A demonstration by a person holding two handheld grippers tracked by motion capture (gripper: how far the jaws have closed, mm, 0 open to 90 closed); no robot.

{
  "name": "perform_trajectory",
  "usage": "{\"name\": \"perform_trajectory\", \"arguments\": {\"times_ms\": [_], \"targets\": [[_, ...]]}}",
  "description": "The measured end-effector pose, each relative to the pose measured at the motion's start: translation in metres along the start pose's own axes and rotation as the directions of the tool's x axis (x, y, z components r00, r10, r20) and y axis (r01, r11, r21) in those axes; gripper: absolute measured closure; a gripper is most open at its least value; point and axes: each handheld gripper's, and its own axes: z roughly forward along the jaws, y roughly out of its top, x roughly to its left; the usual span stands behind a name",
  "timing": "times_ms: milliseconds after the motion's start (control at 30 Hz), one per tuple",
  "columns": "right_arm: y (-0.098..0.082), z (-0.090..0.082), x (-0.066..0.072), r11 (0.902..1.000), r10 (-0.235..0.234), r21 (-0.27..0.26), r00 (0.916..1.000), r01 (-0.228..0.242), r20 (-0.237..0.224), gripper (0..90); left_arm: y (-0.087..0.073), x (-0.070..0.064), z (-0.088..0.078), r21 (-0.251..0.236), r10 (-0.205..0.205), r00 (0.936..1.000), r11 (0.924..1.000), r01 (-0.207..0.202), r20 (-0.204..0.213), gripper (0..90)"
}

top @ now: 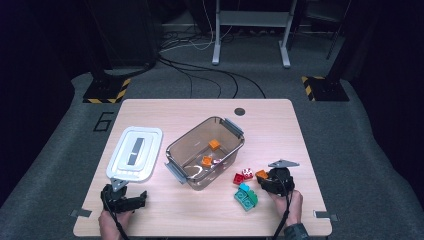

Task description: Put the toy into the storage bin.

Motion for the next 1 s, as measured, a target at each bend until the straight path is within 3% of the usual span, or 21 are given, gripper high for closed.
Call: {"name": "perform_trajectory", "arguments": {"times_ms": [667, 1000], "targets": [[0.026, -0.027, 0.003, 0.9970, -0.020, -0.076, 0.9993, 0.018, -0.031, 58.4, 0.000, 0.000, 0.000, 0.000, -0.001, 1.0000, 1.0000, 0.001, -0.001, 0.0], [0.044, -0.039, 0.010, 0.9921, -0.056, -0.114, 0.9977, 0.051, -0.037, 58.4, 0.000, 0.000, 0.000, 0.000, -0.001, 1.0000, 1.0000, 0.001, -0.001, 0.0]]}}
